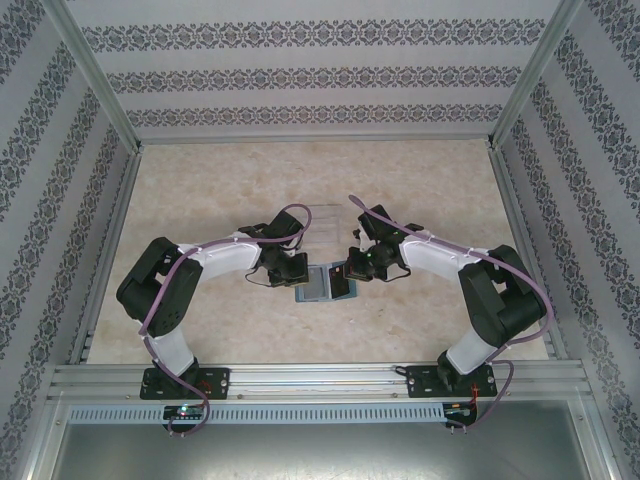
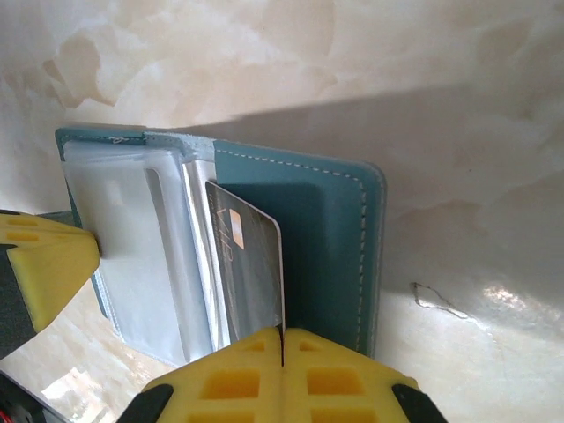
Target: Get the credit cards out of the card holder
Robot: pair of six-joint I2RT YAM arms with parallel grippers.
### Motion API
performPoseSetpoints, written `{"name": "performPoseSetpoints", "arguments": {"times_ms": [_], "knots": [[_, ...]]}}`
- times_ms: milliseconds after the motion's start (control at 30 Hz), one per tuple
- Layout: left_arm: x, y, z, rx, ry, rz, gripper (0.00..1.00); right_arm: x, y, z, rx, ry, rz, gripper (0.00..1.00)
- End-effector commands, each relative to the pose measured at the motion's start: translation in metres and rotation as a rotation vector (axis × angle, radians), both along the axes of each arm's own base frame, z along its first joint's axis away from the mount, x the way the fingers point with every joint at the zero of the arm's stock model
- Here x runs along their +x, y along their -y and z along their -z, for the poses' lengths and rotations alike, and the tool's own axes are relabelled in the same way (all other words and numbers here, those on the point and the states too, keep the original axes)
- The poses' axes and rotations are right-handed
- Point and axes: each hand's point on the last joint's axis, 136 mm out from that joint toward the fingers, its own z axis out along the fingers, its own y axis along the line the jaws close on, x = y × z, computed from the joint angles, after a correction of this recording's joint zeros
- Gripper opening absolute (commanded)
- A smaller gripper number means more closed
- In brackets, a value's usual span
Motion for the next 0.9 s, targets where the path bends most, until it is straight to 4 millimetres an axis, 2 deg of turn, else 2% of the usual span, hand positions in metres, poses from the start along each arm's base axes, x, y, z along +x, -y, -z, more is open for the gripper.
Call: {"name": "performPoseSetpoints", "arguments": {"times_ms": [0,133,300,467,633,867], "knots": [[-0.018,-0.01,0.018,0.068,-0.079,0.02,0.06,0.001,-0.007,-0.006,0.007,0.007,-0.013,0.07],[-0.017,-0.009,0.018,0.066,-0.079,0.02,0.06,0.0,-0.024,-0.008,0.077,-0.012,-0.013,0.09],[-0.017,-0.008,0.02,0.062,-0.079,0.019,0.06,-0.006,-0.036,-0.01,0.118,-0.034,-0.023,0.16],[-0.017,-0.008,0.021,0.058,-0.08,0.02,0.06,-0.012,-0.034,-0.006,0.111,-0.052,-0.018,0.17],[-0.018,-0.007,0.022,0.056,-0.084,0.021,0.06,-0.012,-0.031,-0.006,0.091,-0.048,-0.011,0.14],[-0.011,0.001,0.006,0.014,-0.054,0.021,0.1,-0.006,-0.027,-0.016,0.054,-0.004,-0.016,0.08]]}}
